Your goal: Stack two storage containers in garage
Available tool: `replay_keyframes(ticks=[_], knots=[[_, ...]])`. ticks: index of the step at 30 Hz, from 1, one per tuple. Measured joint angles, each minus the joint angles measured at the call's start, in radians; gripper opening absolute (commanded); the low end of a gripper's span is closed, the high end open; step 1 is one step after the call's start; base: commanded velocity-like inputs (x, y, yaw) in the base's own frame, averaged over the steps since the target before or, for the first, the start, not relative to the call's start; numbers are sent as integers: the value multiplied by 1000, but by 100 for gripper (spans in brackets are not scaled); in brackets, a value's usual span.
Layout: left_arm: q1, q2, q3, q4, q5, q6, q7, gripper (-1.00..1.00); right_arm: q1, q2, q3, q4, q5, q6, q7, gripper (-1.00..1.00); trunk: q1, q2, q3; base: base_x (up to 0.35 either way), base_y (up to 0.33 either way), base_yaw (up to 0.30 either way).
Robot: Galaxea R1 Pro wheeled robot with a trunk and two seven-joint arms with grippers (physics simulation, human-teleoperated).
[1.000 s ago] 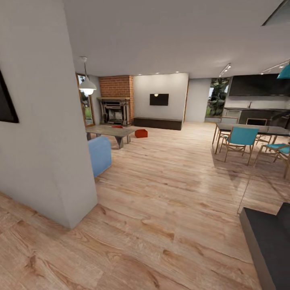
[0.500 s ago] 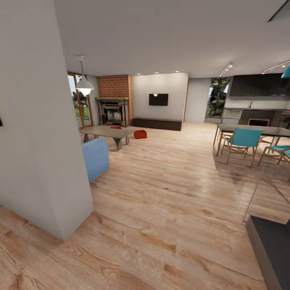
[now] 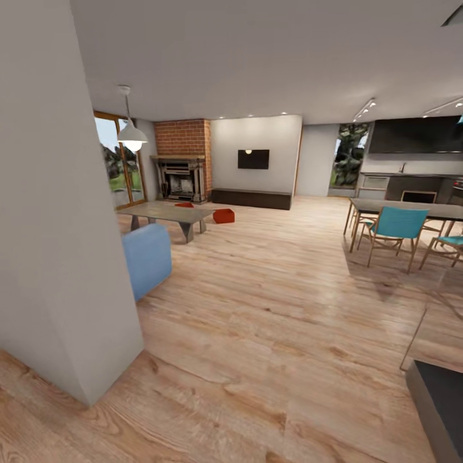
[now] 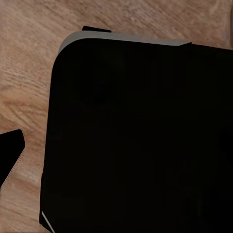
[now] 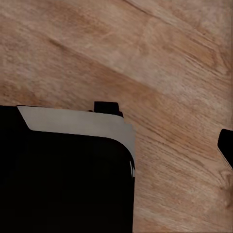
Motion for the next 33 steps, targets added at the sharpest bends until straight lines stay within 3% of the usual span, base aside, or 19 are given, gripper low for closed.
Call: replay_keyframes(ticks=[33], knots=[[0,0,0,0,0,0,0,100,0,-1,-2,0,-2,-1,0,100,0,0,0,322,0,-7]])
